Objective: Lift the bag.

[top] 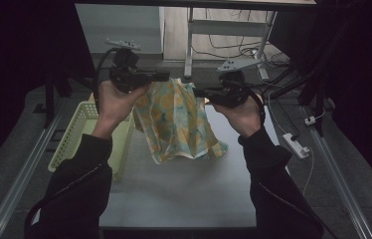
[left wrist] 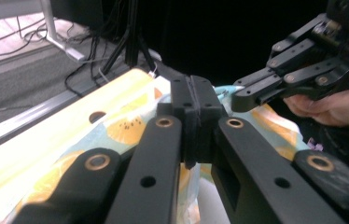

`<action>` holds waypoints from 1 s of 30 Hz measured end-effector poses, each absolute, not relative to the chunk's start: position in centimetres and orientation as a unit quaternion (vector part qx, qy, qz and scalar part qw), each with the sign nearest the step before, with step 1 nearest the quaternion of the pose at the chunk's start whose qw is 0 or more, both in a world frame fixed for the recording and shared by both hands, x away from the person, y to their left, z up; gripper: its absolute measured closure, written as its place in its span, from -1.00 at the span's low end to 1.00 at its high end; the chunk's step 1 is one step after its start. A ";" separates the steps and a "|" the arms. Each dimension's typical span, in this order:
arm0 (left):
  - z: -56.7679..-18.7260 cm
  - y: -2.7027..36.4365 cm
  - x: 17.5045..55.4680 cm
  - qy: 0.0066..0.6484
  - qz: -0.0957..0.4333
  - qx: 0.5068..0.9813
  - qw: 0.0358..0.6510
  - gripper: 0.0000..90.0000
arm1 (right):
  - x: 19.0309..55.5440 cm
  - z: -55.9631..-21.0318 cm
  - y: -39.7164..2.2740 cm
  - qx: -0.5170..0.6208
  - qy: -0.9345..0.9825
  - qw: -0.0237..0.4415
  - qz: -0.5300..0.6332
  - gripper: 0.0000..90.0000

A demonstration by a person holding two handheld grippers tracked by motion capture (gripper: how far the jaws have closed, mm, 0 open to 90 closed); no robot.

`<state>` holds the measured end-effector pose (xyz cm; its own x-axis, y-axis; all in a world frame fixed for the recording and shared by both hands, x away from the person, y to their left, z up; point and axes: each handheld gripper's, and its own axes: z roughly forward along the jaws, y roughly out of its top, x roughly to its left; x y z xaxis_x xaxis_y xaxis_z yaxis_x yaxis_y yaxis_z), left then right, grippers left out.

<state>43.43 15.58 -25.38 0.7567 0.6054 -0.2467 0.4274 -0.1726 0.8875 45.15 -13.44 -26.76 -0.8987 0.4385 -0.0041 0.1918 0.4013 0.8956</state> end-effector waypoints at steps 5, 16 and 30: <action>-24.1 15.8 43.1 0.333 0.091 0.754 0.559 0.99 | 44.8 -25.7 -13.5 0.186 0.824 0.129 0.520 1.00; -23.3 16.1 43.4 0.331 0.096 0.741 0.576 0.99 | 44.3 -23.9 -13.5 0.181 0.818 0.147 0.525 1.00; -26.7 15.8 45.8 0.357 0.087 0.748 0.552 0.98 | 46.0 -27.0 -13.3 0.205 0.832 0.152 0.493 1.00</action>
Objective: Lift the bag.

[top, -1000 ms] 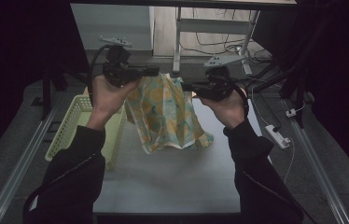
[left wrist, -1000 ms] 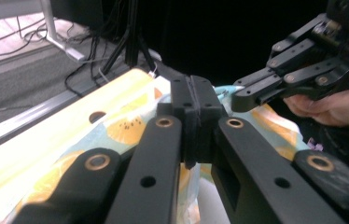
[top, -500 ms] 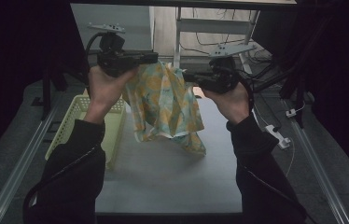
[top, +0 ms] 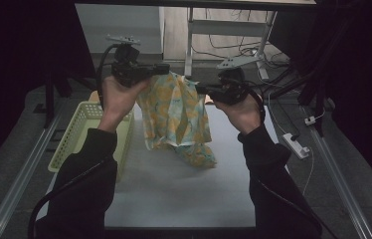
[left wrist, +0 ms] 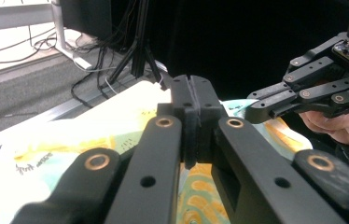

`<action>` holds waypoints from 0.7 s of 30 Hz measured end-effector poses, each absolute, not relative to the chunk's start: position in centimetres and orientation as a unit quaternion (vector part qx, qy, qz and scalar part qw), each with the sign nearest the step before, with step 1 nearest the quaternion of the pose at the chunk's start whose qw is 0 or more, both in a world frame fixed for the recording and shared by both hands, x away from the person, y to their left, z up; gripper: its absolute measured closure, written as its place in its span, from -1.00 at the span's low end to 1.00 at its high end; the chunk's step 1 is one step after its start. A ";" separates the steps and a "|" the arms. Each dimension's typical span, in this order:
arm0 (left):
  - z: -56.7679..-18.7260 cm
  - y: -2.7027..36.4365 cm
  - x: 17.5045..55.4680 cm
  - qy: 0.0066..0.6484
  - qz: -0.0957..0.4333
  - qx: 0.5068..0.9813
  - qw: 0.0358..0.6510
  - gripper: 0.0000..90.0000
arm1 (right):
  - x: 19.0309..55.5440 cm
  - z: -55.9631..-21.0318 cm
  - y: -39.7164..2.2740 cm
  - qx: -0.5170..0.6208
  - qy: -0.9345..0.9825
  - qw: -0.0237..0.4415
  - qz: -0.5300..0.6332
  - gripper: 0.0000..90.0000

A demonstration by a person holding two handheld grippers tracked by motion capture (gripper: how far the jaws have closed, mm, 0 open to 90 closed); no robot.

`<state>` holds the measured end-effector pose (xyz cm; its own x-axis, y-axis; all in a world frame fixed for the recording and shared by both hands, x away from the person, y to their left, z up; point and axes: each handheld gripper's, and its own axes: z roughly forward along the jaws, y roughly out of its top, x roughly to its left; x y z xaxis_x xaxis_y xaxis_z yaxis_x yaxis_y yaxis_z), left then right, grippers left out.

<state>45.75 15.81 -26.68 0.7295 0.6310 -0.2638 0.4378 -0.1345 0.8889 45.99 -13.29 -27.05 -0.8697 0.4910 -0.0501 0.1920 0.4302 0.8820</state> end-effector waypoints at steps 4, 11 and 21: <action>-27.9 15.7 46.2 0.361 0.082 0.755 0.541 0.98 | 46.4 -28.1 -13.1 0.209 0.834 0.146 0.489 1.00; -30.1 15.7 46.5 0.364 0.071 0.766 0.526 0.98 | 46.9 -29.9 -12.7 0.211 0.841 0.140 0.479 1.00; -32.9 15.3 46.7 0.363 0.056 0.783 0.502 0.97 | 47.2 -32.3 -12.2 0.214 0.848 0.127 0.468 1.00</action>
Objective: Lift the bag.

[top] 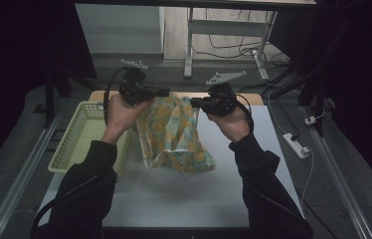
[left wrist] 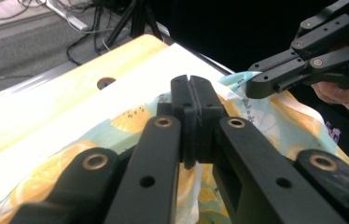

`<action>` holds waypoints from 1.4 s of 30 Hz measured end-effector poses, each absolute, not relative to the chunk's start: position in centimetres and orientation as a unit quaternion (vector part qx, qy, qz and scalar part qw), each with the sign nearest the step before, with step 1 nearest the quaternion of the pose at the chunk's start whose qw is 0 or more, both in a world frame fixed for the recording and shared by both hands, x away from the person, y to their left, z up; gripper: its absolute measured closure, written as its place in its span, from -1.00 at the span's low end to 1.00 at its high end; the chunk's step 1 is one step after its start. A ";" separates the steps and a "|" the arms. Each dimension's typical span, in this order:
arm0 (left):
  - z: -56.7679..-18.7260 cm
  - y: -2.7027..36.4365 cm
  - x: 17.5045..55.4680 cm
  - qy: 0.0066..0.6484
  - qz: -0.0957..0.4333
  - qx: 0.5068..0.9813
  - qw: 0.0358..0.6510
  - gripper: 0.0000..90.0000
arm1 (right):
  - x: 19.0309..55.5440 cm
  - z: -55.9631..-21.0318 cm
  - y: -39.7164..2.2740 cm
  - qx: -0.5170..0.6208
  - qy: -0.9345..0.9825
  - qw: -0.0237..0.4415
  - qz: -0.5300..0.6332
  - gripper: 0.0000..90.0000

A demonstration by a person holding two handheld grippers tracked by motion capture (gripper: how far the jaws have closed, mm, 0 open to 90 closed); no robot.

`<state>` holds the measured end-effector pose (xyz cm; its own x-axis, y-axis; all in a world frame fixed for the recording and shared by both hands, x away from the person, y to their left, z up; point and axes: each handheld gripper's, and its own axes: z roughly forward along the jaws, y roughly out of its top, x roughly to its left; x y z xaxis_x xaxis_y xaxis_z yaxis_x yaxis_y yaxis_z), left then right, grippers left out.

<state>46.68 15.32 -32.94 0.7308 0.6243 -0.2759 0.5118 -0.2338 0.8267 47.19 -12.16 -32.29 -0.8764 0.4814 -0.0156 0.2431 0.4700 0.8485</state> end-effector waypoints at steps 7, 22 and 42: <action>-34.6 15.2 46.7 0.365 0.051 0.792 0.487 0.96 | 47.4 -33.9 -12.3 0.221 0.848 0.116 0.468 1.00; -37.4 14.8 46.8 0.367 0.050 0.811 0.454 0.91 | 47.8 -36.7 -11.9 0.228 0.855 0.109 0.452 0.99; -38.4 14.9 46.7 0.359 0.055 0.813 0.455 0.40 | 48.1 -37.5 -11.7 0.242 0.852 0.098 0.453 0.63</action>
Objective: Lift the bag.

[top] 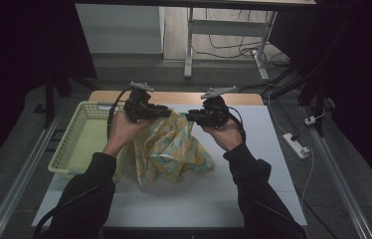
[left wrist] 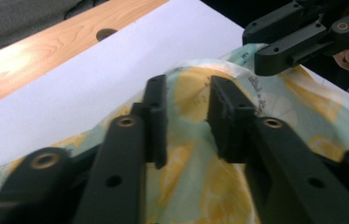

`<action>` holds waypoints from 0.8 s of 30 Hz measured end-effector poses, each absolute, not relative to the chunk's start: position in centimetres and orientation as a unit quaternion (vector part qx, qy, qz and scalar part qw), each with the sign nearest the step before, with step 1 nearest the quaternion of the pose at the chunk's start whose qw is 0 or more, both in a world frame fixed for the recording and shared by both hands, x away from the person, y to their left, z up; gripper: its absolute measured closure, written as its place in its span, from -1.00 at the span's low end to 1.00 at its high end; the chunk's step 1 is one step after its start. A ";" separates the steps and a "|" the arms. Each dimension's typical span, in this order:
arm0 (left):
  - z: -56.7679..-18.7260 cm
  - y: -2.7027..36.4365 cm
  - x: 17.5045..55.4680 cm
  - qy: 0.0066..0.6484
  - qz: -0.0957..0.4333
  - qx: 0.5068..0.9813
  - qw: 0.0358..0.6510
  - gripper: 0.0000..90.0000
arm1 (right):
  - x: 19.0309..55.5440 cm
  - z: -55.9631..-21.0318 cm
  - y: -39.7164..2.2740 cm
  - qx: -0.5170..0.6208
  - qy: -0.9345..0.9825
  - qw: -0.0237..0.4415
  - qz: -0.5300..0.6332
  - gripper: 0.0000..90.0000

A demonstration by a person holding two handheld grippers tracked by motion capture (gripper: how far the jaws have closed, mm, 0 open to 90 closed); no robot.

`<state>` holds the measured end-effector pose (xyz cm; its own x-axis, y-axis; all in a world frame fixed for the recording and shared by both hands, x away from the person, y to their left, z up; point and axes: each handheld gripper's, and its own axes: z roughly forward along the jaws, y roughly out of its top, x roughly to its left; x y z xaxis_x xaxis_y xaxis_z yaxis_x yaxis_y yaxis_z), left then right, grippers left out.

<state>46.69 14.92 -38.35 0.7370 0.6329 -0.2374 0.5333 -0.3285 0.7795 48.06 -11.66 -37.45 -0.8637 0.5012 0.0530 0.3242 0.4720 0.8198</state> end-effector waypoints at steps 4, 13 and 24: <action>-37.7 14.9 46.1 0.343 0.068 0.818 0.458 0.12 | 47.9 -36.9 -11.7 0.241 0.850 0.097 0.459 0.48; -36.6 15.5 44.5 0.332 0.095 0.817 0.462 -0.35 | 47.1 -35.9 -11.8 0.234 0.845 0.094 0.471 0.14; -37.0 17.5 42.4 0.356 0.096 0.810 0.457 -0.71 | 46.2 -35.9 -12.3 0.226 0.845 0.086 0.477 -0.14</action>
<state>42.36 17.50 -37.00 0.7285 0.6639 -0.1690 0.4877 -0.3292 0.8086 46.17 -12.33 -35.93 -0.8827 0.4647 0.0701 0.3004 0.4433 0.8445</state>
